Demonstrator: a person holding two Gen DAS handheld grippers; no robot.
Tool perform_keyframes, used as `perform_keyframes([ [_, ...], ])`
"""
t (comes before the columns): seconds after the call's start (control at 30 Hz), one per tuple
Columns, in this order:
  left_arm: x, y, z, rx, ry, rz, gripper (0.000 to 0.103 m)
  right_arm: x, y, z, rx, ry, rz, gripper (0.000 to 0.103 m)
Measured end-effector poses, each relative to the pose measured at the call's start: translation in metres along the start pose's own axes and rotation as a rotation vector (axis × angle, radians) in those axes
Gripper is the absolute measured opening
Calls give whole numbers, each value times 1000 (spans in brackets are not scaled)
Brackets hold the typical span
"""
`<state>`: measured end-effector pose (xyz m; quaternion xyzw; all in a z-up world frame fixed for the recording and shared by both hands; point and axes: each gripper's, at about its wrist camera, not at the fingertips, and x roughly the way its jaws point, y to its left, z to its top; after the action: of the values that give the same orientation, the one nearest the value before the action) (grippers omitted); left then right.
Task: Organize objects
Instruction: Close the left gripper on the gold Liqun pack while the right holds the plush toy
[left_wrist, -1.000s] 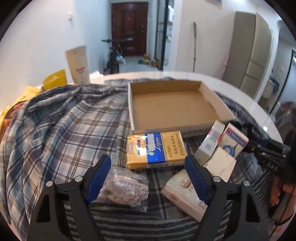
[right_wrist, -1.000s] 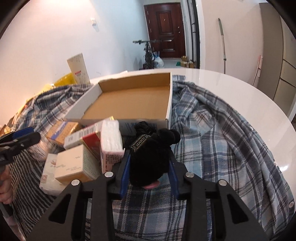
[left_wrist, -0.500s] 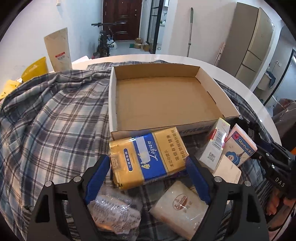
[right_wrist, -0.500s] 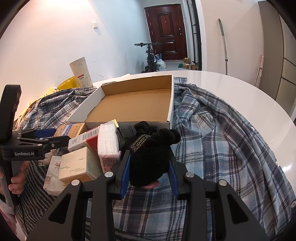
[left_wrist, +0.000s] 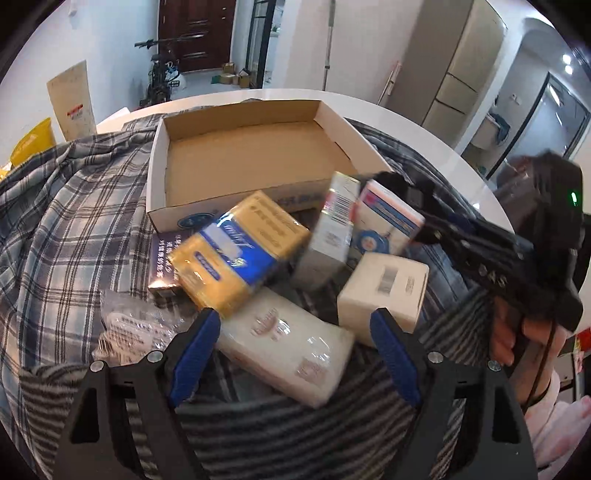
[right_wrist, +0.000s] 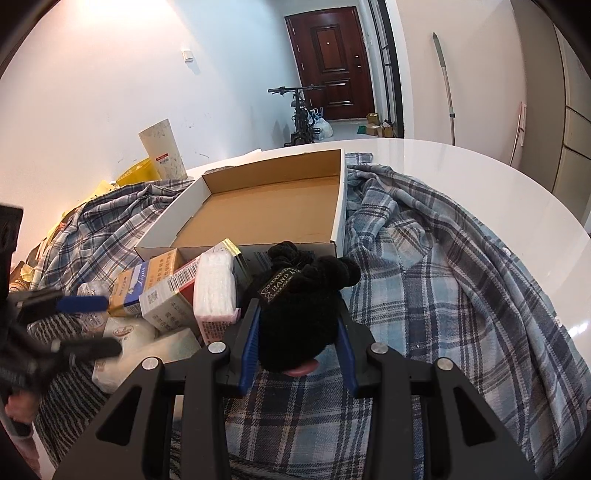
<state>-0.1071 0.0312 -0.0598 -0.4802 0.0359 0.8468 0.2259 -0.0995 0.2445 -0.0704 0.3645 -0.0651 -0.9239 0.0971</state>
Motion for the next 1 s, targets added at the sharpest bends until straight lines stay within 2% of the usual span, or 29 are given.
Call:
perform_keyframes([
  [0.1,-9,-3,3,25,-49,58,82,-1,-1,0,7,-5,2,36],
  [0.2,-14,7,15,33,-75,80,82,-2,-1,0,10,-8,3,36],
  [0.3,-5,18,29,78,-51,98,82,-2,0,0,6,-6,3,36],
  [0.53,30,35,46,139,37,74,82,-1,0,0,9,-6,6,36],
  [0.63,37,34,45,147,66,0,82,-1,1,0,9,-3,7,36],
  [0.8,36,28,34,159,86,-36,82,0,-1,-1,9,3,12,37],
  [0.87,35,25,28,165,90,-35,82,0,-1,-1,9,2,12,37],
  [1.0,31,18,22,180,66,15,82,-1,-1,-1,10,-1,13,37],
])
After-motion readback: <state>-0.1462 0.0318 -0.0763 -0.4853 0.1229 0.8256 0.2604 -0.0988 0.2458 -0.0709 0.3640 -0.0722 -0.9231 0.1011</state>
